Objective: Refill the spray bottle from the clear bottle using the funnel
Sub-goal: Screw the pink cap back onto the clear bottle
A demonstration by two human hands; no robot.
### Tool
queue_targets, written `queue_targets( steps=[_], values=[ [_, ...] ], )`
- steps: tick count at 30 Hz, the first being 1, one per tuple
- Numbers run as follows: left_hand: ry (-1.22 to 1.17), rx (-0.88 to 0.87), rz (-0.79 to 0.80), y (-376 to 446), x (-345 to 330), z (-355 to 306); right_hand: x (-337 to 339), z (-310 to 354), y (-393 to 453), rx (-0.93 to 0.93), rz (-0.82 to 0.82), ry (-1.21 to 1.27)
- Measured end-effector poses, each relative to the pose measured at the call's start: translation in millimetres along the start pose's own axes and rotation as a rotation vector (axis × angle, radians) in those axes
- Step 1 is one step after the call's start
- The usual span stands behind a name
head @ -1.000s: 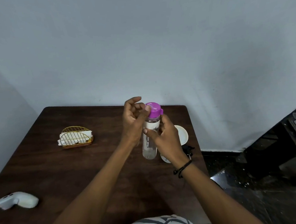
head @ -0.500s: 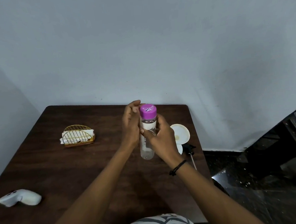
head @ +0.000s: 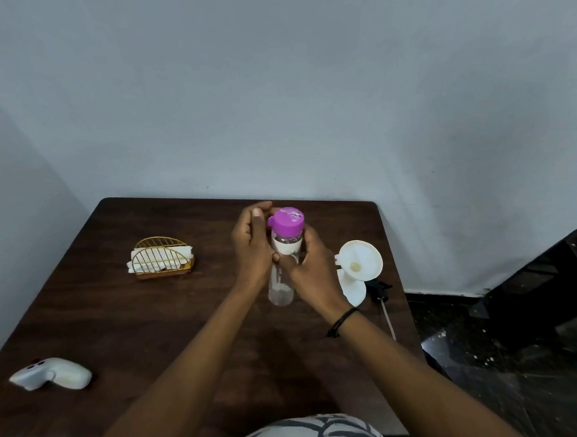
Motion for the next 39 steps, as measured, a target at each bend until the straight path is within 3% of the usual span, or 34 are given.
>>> queue_targets(
  steps=[8, 20, 33, 39],
  values=[
    [0.106, -0.076, 0.173, 0, 8, 26, -17, -19, 9, -0.085, 0.055, -0.040],
    [0.355, 0.044, 0.315, 17, 49, 84, -62, -65, 20, -0.196, 0.147, -0.013],
    [0.389, 0.095, 0.311, 6, 56, 100, -66, -77, 21, -0.162, 0.279, -0.130],
    [0.383, 0.071, 0.239, 6, 54, 88, -45, -61, 0, -0.134, 0.242, -0.223]
  ],
)
Point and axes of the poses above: each hand's wrist, its own y-axis towards the middle knuckle, its own x-axis out of the back of the hand, z = x × y, the point moved 2 cm from there along y, towards the middle knuckle, and after that the axes turned 15 degrees about y, right-handed, at the moved point
